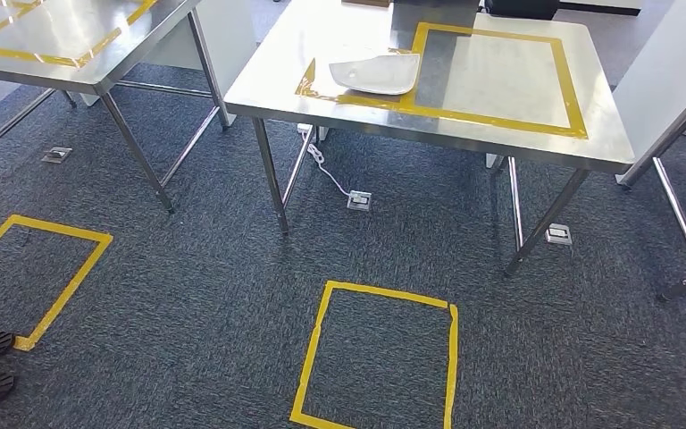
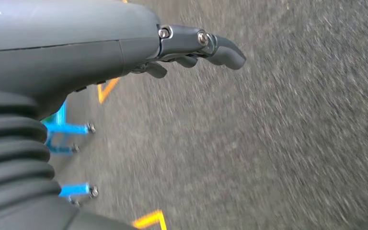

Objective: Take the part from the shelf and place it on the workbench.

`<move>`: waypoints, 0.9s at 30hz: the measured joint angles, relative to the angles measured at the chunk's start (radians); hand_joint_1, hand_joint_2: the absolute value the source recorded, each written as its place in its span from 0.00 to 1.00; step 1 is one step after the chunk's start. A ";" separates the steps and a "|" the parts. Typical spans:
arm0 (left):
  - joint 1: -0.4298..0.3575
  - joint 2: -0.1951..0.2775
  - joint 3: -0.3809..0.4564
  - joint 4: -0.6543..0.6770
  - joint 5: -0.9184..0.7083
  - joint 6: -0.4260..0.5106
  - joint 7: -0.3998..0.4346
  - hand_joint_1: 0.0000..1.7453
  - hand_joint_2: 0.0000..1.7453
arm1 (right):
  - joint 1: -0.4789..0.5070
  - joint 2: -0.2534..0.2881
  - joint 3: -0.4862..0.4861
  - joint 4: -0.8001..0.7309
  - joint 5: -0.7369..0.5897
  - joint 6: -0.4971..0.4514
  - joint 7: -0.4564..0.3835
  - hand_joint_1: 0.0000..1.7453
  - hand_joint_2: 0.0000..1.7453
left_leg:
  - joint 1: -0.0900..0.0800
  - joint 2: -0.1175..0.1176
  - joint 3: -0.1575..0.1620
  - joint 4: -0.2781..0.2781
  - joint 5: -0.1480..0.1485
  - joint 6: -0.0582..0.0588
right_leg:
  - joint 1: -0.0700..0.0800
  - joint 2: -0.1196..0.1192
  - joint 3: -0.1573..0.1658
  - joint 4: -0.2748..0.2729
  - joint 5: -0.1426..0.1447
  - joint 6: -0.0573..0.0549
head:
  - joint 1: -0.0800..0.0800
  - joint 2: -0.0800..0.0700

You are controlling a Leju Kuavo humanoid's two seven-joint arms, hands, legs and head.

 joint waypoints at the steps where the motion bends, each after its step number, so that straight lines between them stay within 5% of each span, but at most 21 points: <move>1: 0.005 0.000 0.000 -0.003 0.025 -0.006 -0.004 0.00 0.00 | 0.004 -0.004 0.019 -0.003 -0.020 0.000 0.002 0.00 0.00 | 0.000 0.000 0.000 0.000 0.000 0.000 | 0.000 0.000 0.000 0.000 0.000 0.000 | 0.000 0.000; 27: 0.132 0.004 -0.065 -0.095 0.657 -0.160 -0.115 0.00 0.00 | 0.114 -0.093 0.515 -0.088 -0.535 0.000 0.071 0.00 0.00 | 0.000 0.000 -0.001 0.000 -0.001 -0.001 | 0.000 0.000 0.000 0.001 -0.001 -0.001 | 0.000 0.000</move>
